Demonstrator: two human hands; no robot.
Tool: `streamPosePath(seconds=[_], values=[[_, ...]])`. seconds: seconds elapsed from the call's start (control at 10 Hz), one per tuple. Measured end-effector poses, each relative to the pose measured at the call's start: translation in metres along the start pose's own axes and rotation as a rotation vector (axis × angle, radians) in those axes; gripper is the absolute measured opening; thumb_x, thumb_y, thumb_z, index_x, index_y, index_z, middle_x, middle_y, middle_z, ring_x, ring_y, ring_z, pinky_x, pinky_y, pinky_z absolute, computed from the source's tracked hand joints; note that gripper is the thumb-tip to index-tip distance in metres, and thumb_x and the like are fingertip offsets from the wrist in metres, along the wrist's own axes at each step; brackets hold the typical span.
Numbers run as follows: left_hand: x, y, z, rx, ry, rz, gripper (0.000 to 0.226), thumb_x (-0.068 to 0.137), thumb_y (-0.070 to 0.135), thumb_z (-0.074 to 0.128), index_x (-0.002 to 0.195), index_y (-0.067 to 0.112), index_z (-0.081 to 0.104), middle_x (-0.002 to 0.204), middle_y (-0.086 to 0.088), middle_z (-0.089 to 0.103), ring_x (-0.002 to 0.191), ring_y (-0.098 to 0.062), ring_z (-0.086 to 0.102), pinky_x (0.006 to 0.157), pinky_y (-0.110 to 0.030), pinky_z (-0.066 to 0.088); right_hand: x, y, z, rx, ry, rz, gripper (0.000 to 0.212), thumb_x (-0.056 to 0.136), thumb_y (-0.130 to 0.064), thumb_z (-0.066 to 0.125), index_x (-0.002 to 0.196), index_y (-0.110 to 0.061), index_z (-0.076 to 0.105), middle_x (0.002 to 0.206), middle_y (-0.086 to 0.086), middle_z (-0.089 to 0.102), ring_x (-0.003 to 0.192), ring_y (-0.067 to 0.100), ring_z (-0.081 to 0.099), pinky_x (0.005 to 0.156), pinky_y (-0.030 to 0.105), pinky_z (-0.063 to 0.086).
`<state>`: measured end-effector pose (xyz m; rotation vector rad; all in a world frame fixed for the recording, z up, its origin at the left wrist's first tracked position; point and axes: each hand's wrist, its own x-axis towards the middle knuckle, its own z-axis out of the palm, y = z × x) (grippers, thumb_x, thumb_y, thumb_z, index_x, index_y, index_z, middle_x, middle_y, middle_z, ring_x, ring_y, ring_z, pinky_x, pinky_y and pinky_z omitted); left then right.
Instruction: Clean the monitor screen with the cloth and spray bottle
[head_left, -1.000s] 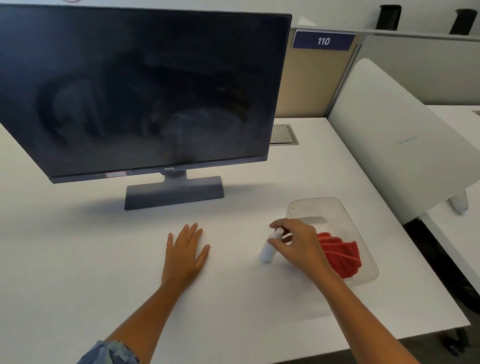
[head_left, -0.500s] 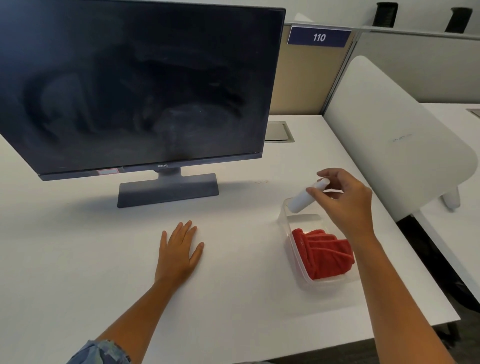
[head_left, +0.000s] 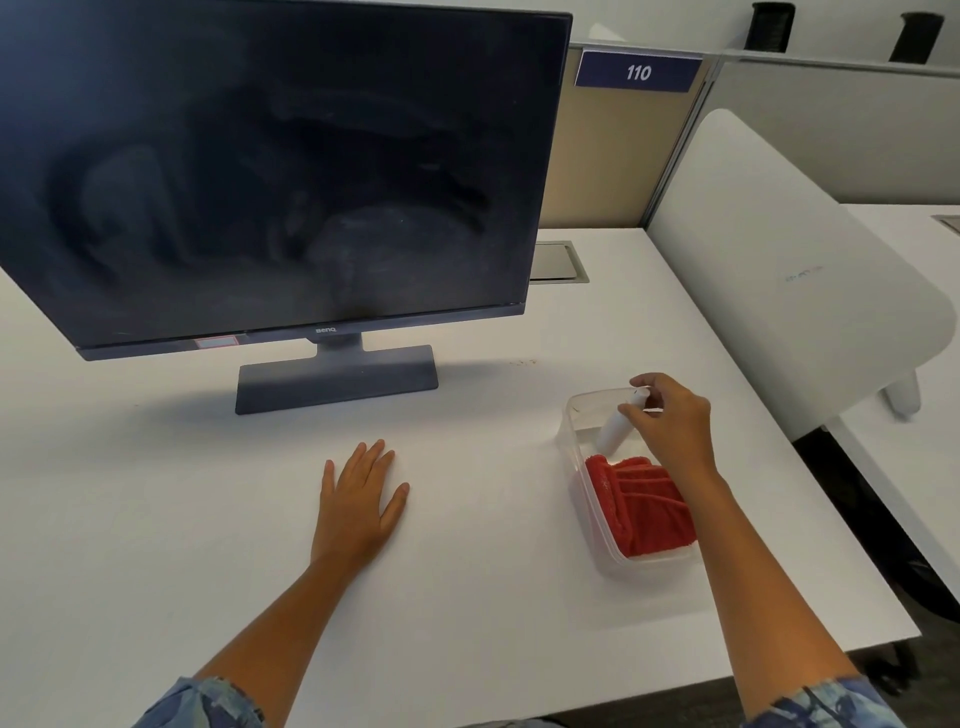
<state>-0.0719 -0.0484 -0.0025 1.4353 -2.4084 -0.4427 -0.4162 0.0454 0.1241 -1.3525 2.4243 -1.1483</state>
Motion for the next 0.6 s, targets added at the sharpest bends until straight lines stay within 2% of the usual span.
streamPosePath(seconds=[0.1,0.2,0.4,0.6], values=[[0.000,0.000,0.000,0.001,-0.005,0.000,0.081,0.088,0.067,0.005,0.134,0.014,0.045,0.145,-0.008,0.042,0.137,-0.028,0.031,0.113,-0.051,0.011,-0.002,0.002,0.000,0.020,0.007,0.011,0.035,0.077,-0.005,0.076,0.110,-0.005,0.064,0.105,0.016,0.068,0.081,0.019,0.062,0.079,0.029,0.054],[-0.001,-0.001,0.000,-0.003,-0.010,0.002,0.081,0.087,0.067,0.004,0.135,0.015,0.044,0.146,-0.007,0.040,0.138,-0.027,0.029,0.114,-0.051,0.010,-0.003,0.001,-0.003,0.023,0.007,0.001,0.037,0.077,-0.006,0.075,0.113,-0.004,0.064,0.105,0.017,0.069,0.085,0.019,0.062,0.082,0.029,0.054],[-0.001,0.000,-0.001,0.001,-0.023,0.004,0.083,0.087,0.068,0.001,0.136,0.015,0.043,0.147,-0.006,0.038,0.139,-0.025,0.026,0.114,-0.050,0.007,-0.011,-0.010,-0.007,-0.053,0.037,-0.061,0.042,0.081,-0.017,0.074,0.120,-0.007,0.061,0.117,0.014,0.066,0.102,0.027,0.063,0.089,0.037,0.054],[-0.002,0.000,0.001,-0.007,-0.021,0.013,0.085,0.086,0.068,-0.002,0.138,0.016,0.041,0.148,-0.005,0.036,0.140,-0.024,0.024,0.114,-0.048,0.005,-0.035,-0.040,0.013,-0.097,0.059,-0.210,0.041,0.087,-0.027,0.066,0.124,-0.010,0.059,0.126,0.011,0.062,0.118,0.028,0.055,0.099,0.033,0.040]])
